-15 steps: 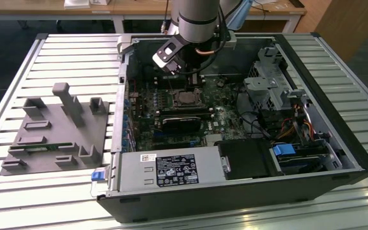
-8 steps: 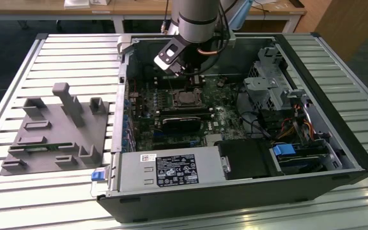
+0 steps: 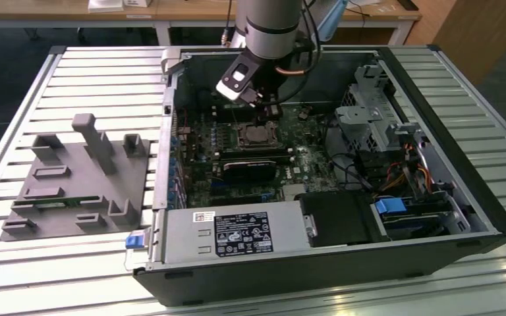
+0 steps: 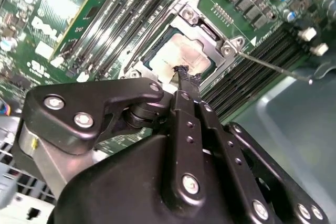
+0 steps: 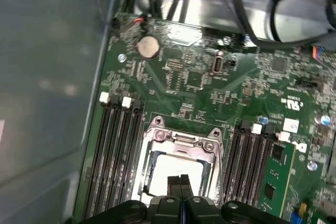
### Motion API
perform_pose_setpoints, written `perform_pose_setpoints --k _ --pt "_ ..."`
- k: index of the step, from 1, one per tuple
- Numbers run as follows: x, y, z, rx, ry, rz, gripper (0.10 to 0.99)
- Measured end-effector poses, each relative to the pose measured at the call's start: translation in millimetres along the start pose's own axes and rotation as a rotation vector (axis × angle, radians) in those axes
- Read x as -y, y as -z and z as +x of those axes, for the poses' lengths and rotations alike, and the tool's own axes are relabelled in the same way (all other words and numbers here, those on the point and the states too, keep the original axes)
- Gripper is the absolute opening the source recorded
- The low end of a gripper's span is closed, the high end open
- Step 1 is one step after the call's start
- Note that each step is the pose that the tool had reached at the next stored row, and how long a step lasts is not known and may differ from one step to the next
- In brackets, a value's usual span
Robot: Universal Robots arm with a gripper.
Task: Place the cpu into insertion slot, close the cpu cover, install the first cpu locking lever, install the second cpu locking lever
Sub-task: 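Close the cpu cover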
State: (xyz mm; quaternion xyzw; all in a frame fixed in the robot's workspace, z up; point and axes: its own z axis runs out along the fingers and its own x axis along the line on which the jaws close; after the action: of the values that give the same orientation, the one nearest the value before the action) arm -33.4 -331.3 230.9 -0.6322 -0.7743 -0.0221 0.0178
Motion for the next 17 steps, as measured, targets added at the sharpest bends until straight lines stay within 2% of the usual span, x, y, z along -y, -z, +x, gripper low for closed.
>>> perform_pose_setpoints --k 17 --pt "0.0 0.0 0.0 0.0018 0.306 0.018 0.106"
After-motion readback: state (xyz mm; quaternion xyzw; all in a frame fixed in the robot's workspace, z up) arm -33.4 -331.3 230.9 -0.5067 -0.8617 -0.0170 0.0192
